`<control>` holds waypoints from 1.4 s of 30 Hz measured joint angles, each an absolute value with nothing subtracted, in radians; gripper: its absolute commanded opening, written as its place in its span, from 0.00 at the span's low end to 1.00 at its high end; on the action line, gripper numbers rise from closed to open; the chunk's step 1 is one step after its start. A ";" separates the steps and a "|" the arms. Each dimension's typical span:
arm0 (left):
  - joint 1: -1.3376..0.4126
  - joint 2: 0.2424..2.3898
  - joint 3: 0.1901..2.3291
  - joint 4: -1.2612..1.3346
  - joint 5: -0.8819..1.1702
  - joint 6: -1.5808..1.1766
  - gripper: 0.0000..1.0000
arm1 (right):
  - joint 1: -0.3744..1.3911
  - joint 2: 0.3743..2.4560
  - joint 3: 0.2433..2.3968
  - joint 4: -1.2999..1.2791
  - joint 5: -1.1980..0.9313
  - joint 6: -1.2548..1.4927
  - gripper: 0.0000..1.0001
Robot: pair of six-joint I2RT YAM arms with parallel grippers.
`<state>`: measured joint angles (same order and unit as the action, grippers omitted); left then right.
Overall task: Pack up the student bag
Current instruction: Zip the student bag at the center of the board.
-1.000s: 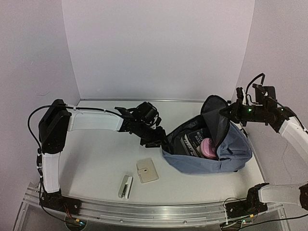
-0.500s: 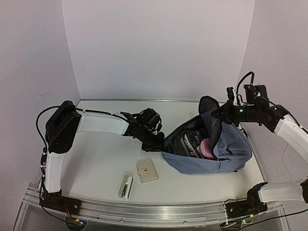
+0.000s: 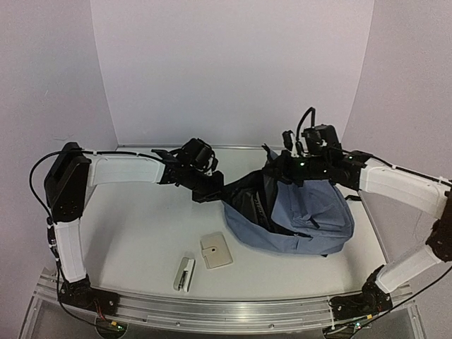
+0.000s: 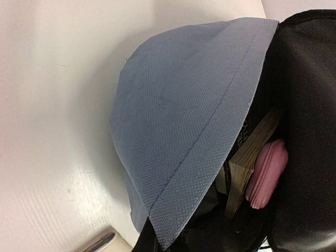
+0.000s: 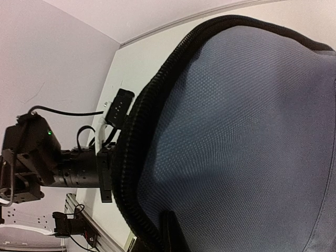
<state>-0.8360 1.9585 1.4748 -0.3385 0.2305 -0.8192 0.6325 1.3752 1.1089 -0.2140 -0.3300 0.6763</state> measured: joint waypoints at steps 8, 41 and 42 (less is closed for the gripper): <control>-0.737 1.861 1.316 -0.308 0.234 -0.820 0.00 | 0.791 1.670 1.279 -0.084 -0.271 0.709 0.09; -0.325 1.630 1.182 -0.374 0.225 -0.691 0.76 | 0.936 1.571 1.339 -0.348 -0.169 0.425 0.64; -0.326 1.615 1.174 -0.382 0.209 -0.689 0.76 | 0.952 1.582 1.332 -0.370 -0.164 0.417 0.63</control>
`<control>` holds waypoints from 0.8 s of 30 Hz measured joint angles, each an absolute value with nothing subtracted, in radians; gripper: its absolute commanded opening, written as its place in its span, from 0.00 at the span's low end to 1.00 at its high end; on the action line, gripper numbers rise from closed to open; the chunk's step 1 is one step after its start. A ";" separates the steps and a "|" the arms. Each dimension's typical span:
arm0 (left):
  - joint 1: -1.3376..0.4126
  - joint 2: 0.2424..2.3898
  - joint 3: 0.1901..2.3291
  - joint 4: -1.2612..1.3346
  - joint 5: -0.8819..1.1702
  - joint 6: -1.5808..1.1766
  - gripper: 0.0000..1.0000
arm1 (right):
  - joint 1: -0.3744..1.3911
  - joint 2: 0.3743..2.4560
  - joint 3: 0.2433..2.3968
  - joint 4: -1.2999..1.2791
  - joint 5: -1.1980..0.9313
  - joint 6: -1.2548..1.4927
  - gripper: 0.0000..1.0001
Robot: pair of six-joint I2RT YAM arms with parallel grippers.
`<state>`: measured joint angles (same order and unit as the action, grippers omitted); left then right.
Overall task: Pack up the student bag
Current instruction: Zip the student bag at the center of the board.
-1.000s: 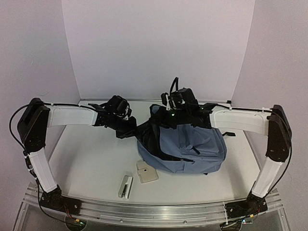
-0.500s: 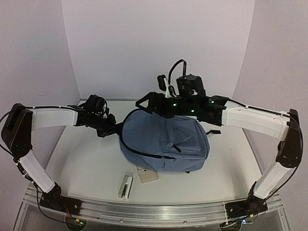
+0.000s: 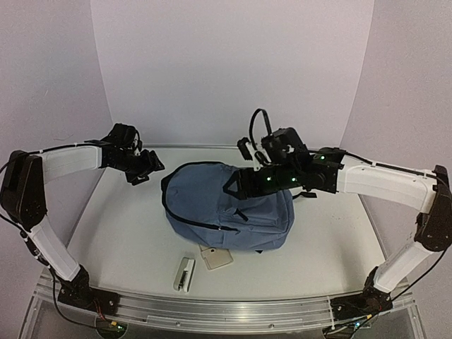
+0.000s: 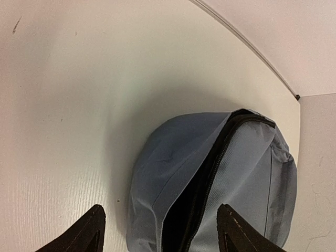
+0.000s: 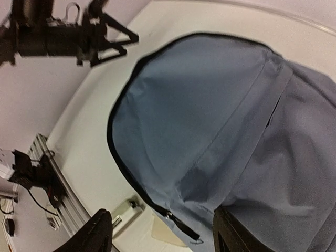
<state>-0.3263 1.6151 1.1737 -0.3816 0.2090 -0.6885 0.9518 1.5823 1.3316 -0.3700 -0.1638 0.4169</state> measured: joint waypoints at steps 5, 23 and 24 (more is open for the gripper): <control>-0.329 1.440 1.070 -0.429 0.136 -0.677 0.78 | 1.045 1.657 1.313 -0.422 -0.127 0.391 0.58; -0.329 1.146 0.955 -0.586 0.075 -0.683 0.79 | 1.117 1.811 1.301 -0.494 0.111 0.304 0.39; -0.329 1.144 0.954 -0.587 0.075 -0.685 0.79 | 1.118 1.811 1.301 -0.495 0.127 0.303 0.38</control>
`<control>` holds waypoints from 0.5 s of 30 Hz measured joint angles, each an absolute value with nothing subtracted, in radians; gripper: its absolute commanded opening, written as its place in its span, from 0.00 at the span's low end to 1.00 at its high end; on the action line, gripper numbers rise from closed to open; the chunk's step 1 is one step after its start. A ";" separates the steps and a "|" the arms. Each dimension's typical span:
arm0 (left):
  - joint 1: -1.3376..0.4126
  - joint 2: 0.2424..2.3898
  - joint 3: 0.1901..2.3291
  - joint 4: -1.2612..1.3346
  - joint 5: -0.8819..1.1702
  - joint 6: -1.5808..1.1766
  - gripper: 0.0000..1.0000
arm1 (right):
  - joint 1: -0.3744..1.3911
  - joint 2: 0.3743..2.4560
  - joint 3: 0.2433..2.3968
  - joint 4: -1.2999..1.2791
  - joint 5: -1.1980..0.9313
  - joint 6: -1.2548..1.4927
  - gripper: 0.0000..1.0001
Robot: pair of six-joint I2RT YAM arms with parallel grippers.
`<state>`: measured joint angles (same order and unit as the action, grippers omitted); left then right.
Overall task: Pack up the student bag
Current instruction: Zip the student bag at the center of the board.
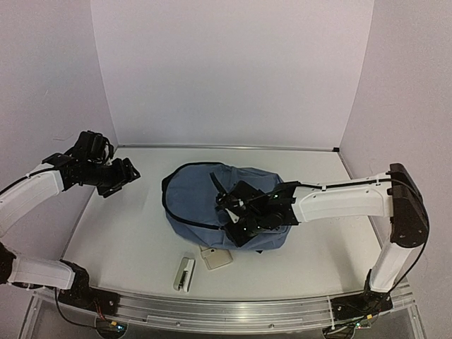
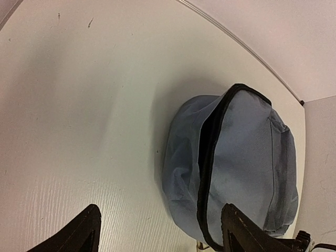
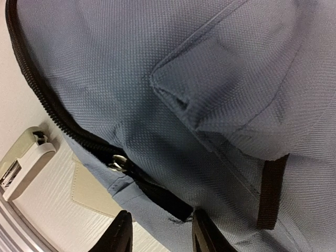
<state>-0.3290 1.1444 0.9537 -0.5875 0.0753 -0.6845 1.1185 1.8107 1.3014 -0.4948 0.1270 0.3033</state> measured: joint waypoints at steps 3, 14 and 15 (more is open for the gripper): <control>-0.329 1.144 0.953 -0.589 0.076 -0.685 0.79 | 1.124 1.811 1.301 -0.495 0.171 0.303 0.32; -0.329 1.107 0.953 -0.603 0.080 -0.682 0.79 | 1.147 1.822 1.301 -0.486 0.255 0.301 0.00; -0.329 1.099 0.953 -0.603 0.085 -0.681 0.79 | 1.148 1.822 1.301 -0.483 0.254 0.306 0.00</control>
